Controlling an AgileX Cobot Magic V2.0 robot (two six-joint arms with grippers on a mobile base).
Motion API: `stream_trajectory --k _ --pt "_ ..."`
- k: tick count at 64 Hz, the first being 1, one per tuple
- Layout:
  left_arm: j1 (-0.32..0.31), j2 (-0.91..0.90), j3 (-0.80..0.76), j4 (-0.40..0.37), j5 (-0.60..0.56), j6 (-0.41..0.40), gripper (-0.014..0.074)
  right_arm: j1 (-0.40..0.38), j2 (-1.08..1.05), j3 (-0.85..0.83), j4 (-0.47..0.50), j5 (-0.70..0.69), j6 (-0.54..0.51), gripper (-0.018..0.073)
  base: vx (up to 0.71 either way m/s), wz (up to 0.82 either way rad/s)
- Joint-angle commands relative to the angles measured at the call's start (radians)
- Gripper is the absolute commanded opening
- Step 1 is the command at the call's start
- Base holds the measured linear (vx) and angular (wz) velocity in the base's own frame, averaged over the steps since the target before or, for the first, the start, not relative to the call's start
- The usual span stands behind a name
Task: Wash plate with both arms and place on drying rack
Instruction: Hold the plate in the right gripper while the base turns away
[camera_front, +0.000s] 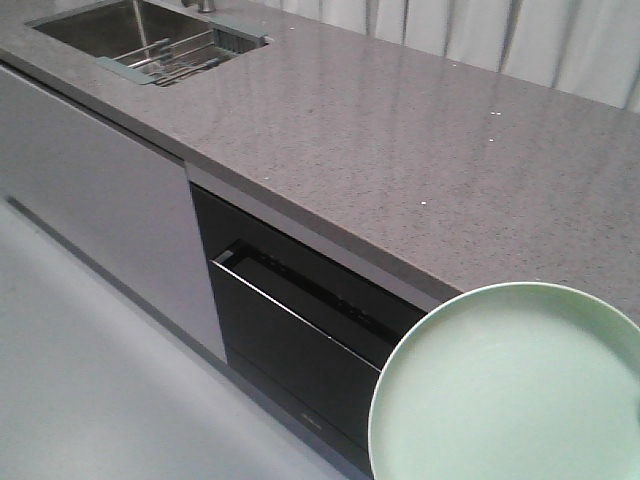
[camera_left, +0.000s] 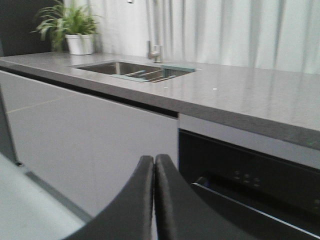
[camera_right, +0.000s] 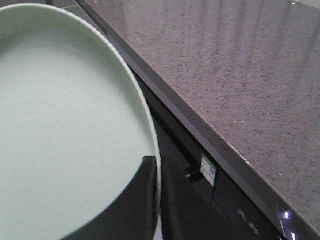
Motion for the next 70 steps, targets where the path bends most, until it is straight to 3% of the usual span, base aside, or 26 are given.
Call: stream_trajectory --k 1,70 --pt "-0.001 -0.016 0.02 0.0 -0.073 -0.009 -0.0006 -0.006 0.009 -0.027 0.01 -0.08 0.001 -0.0002 -0.08 0.49" --pt "-0.001 -0.016 0.02 0.0 -0.073 -0.009 -0.0006 -0.006 0.009 -0.027 0.01 -0.08 0.001 -0.0002 0.0 0.51"
